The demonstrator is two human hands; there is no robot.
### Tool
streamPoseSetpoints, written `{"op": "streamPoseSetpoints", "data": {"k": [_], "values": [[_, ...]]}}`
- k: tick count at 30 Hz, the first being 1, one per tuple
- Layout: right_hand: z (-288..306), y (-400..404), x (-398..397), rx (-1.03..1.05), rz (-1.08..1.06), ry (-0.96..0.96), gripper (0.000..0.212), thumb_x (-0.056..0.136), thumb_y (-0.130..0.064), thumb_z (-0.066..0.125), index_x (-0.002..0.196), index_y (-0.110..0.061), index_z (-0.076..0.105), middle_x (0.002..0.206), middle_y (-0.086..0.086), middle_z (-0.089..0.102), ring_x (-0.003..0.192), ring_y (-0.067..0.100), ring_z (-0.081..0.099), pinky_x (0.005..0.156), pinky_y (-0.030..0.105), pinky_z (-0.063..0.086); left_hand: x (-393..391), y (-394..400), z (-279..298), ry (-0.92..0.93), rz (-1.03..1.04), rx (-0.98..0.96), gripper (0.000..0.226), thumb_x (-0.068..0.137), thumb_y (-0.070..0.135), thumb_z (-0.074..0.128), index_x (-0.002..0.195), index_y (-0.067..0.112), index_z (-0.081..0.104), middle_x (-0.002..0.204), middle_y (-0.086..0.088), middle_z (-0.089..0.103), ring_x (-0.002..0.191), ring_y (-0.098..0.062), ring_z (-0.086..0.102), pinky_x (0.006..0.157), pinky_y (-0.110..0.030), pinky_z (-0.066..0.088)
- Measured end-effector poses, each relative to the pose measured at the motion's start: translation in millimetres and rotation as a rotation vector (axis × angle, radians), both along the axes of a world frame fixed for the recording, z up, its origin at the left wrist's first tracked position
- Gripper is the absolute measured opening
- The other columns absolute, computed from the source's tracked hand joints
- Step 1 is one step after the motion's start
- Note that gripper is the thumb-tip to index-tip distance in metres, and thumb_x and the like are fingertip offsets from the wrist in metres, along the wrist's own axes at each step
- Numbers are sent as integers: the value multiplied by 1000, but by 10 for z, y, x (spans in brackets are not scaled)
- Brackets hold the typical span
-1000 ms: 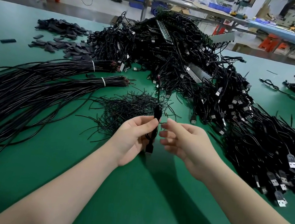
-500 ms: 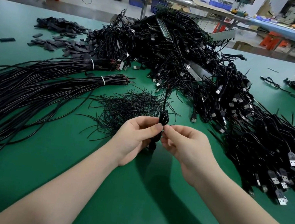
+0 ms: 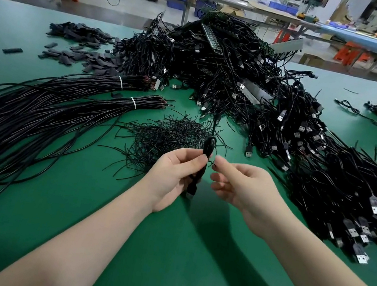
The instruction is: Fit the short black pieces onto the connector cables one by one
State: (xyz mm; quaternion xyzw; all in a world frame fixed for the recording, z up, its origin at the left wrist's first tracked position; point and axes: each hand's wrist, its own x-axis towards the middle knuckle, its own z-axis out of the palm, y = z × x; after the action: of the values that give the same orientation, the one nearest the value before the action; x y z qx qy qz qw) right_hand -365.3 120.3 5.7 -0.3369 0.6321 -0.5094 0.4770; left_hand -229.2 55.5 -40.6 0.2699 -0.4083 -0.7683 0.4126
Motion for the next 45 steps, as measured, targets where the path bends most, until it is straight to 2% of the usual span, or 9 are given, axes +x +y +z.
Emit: {"op": "streamPoseSetpoints", "data": {"k": [6,11,16,18,24,26,35,40,45], "values": [[34,20,43,113,2,-267,21,87,-28,69,85,-7,68,65,2,67,55,11,62,52,19,52,-11,9,-12,13,0,-31,12,69,17,71,74,25,78,78,8,72,72,-5,66,69,-20,52],[72,24,47,86,2,-237,16,84,-17,72,74,-8,64,64,2,69,57,12,64,55,20,55,-8,3,-35,7,-27,-49,19,65,22,75,84,21,80,91,-1,72,90,-20,61,89,-34,46],[19,28,53,-9,-40,-209,9,83,-8,72,78,-2,68,66,6,65,58,12,60,61,22,55,-13,0,-32,-16,-38,-37,17,66,19,74,82,19,78,84,4,74,76,-8,66,72,-22,52],[-61,38,65,-122,-61,53,9,84,-10,72,77,-6,68,66,4,64,60,13,58,67,28,53,-14,4,-27,-56,-38,-32,19,64,23,76,82,20,78,79,5,73,70,-7,65,70,-24,48],[-242,30,-25,-850,5,1421,11,76,6,72,84,-1,70,81,8,67,71,29,63,64,34,51,-9,21,7,-81,-17,-47,16,74,24,71,87,15,70,72,0,69,56,-11,62,52,-22,50],[-272,6,-118,-928,56,1586,19,71,8,75,88,0,71,85,11,68,71,30,64,63,35,53,-17,32,6,-99,-22,-75,15,87,17,65,76,17,75,72,-3,70,55,-13,62,52,-23,51],[-199,-14,-170,-844,173,1558,13,77,2,64,88,-1,70,83,11,63,70,31,60,54,37,54,1,76,30,-140,-115,-157,29,79,41,64,86,16,77,84,-4,75,81,-20,73,62,-23,55],[-140,-7,-58,-732,128,1062,8,82,-5,74,86,-11,76,81,4,60,72,16,57,65,28,48,9,40,15,-77,-103,-95,27,79,37,66,82,13,76,81,-6,71,76,-16,69,67,-27,56],[-249,-9,-13,-517,-46,570,31,74,-22,82,95,-34,62,93,-14,65,81,6,66,69,15,50,9,2,14,-8,-92,-8,22,75,28,68,80,9,78,88,-9,75,76,-14,70,66,-24,56]]}}
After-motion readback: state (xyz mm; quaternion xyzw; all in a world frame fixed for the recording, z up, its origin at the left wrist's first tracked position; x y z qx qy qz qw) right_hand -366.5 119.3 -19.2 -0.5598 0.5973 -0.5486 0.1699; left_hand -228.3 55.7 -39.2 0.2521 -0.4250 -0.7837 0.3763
